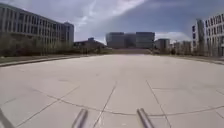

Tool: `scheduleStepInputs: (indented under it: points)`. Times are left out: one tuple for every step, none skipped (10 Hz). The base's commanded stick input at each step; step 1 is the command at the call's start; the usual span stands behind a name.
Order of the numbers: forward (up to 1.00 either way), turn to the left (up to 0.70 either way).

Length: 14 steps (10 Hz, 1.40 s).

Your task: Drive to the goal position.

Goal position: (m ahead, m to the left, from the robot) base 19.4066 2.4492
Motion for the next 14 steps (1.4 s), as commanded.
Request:
scheduleStepInputs:
  points:
    - [0.50, 0.00]
    - [0.50, 0.00]
    - [0.50, 0.00]
    - [0.50, 0.00]
    - [0.50, 0.00]
    - [0.50, 0.00]
    - [0.50, 0.00]
    - [0.50, 0.00]
    - [0.50, 0.00]
    - [0.50, 0.00]
    - [0.50, 0.00]
    - [0.50, 0.00]
    - [0.50, 0.00]
    - [0.50, 0.00]
